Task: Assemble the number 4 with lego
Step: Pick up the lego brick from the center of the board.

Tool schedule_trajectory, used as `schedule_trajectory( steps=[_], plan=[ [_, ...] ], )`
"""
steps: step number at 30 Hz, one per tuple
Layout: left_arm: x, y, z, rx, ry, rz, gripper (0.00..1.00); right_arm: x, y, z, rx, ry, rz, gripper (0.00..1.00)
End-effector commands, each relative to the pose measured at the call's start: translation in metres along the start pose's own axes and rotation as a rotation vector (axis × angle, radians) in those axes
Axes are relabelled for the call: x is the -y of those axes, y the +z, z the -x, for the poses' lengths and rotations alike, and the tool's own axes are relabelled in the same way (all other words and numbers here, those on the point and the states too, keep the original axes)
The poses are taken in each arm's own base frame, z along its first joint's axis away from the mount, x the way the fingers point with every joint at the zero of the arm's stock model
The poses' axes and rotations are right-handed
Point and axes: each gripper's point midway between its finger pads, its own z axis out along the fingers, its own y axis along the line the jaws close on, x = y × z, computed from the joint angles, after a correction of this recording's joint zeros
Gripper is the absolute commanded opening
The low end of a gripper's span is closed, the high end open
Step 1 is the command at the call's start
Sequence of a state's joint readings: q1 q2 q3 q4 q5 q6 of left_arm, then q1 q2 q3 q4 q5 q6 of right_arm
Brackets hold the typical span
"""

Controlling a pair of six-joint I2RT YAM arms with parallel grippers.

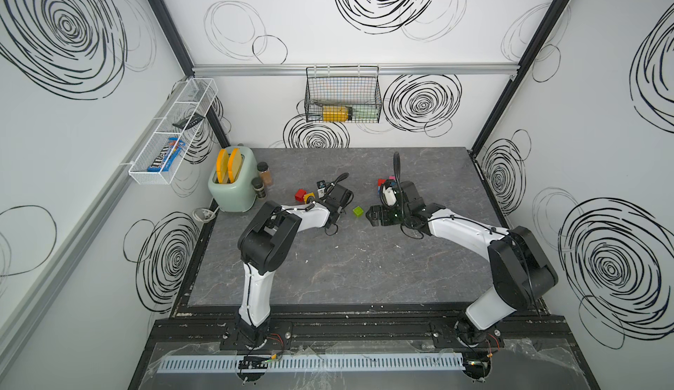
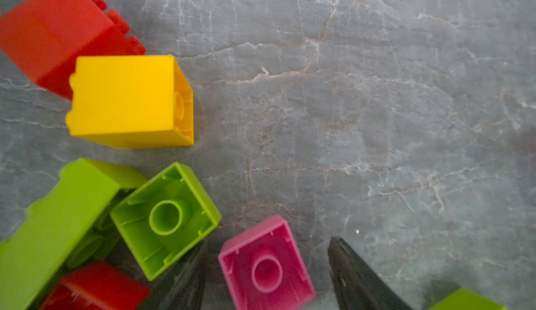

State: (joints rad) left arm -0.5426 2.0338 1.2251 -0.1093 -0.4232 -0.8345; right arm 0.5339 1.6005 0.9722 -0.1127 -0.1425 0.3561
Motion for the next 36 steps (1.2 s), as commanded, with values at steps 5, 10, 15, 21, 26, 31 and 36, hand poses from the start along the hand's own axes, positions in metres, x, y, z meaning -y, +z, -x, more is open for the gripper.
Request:
schedule_trajectory(
  steps=[5, 10, 15, 21, 26, 31, 36],
  plan=[
    [-0.006, 0.005, 0.013, 0.043, -0.029, 0.028, 0.65, 0.004, -0.009, -0.005, -0.004, -0.024, -0.029, 0.99],
    [-0.007, 0.009, 0.008, 0.030, -0.012, 0.036, 0.56, 0.004, -0.009, -0.004, -0.004, -0.026, -0.030, 0.99],
    [-0.002, 0.001, 0.008, 0.026, 0.029, 0.008, 0.33, 0.005, -0.013, -0.002, 0.006, -0.020, -0.040, 0.99],
    [0.019, -0.035, 0.016, 0.063, 0.145, -0.159, 0.20, 0.007, -0.031, 0.012, 0.040, 0.051, 0.008, 0.99],
    [0.062, -0.105, 0.009, 0.195, 0.408, -0.511, 0.13, -0.001, -0.063, 0.028, 0.076, 0.109, 0.158, 0.97],
    [0.085, -0.197, -0.007, 0.509, 0.570, -0.874, 0.08, -0.022, -0.093, 0.020, 0.017, 0.088, 0.358, 0.89],
    [0.092, -0.241, -0.026, 0.719, 0.759, -0.991, 0.09, -0.059, -0.110, 0.002, -0.070, 0.012, 0.506, 0.85]
  ],
)
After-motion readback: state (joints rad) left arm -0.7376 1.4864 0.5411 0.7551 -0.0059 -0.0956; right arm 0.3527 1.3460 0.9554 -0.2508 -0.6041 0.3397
